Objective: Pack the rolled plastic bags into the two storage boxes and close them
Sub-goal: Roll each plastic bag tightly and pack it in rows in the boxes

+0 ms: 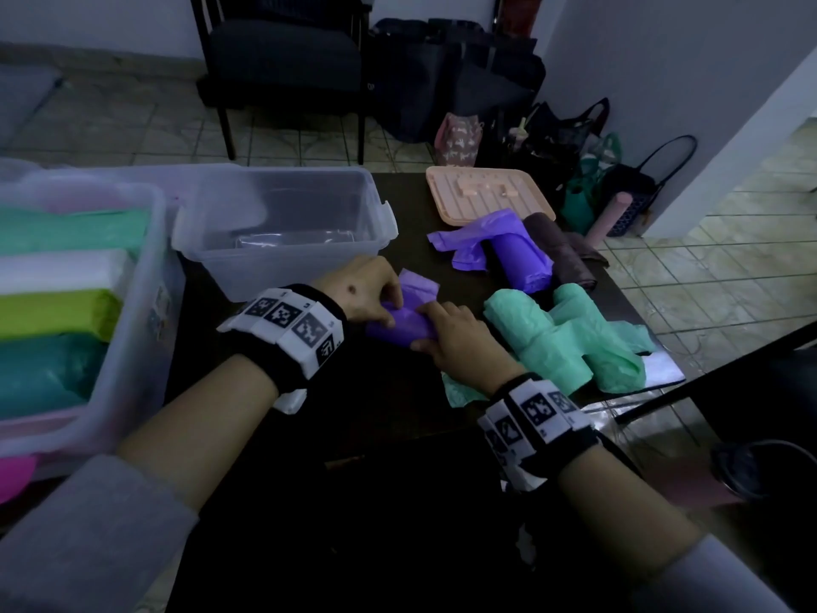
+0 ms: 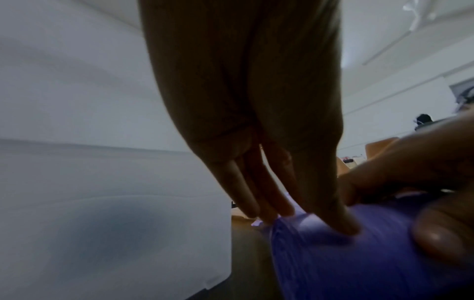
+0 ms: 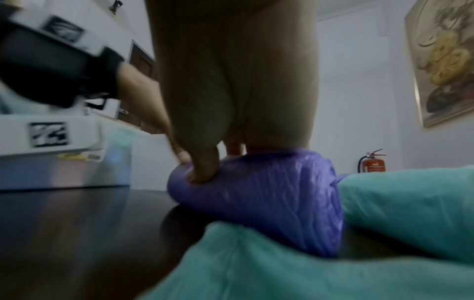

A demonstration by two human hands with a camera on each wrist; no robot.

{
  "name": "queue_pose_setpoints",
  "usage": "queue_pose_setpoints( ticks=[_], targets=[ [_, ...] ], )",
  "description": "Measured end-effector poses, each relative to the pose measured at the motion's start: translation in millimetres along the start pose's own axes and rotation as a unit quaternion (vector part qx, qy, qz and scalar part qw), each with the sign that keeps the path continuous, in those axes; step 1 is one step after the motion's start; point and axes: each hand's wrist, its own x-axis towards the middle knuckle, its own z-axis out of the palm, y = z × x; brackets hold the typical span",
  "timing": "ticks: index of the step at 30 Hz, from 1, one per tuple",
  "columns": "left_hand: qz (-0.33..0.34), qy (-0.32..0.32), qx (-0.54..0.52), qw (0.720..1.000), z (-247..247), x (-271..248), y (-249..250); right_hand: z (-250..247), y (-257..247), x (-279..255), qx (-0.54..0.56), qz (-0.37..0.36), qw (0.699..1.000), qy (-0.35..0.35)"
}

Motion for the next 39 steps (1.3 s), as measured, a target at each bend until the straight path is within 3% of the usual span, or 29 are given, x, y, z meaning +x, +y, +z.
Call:
queue_pose_setpoints(
  ticks=[8,14,24,28,31,33,36,37,39],
  targets=[
    [-0.017,-0.001,-0.028,0.999,7,1,-9,-27,7,30,0.052,0.038,0.981,-0.183],
    [-0.013,-0.009,-0.033,0.999,7,-1,-8,-35,8,42,0.1,0.054,0.969,-0.22],
    [-0.029,-0.003,-0.06,0.998,5,-15,-3,-16,-6,20,0.031,-0.026,0.993,-0.113],
    [-0.108,0.02,-0.147,0.983,10,-25,-8,-7,-12,11,-0.001,-0.038,0.996,-0.086],
    [-0.223,0.098,-0.199,0.949,15,-37,-21,-8,-16,8,0.0,-0.041,0.994,-0.102],
    [-0.302,0.169,-0.308,0.886,19,-47,-38,-10,-20,8,0.006,-0.039,0.992,-0.116],
    [-0.317,0.297,-0.5,0.749,19,-55,-67,-16,-27,7,0.042,-0.044,0.987,-0.148],
    [-0.322,0.34,-0.513,0.719,15,-56,-73,-20,-30,6,0.054,-0.05,0.985,-0.154],
    [-0.333,0.414,-0.465,0.708,4,-57,-81,-31,-39,4,0.076,-0.066,0.982,-0.161]
  ],
)
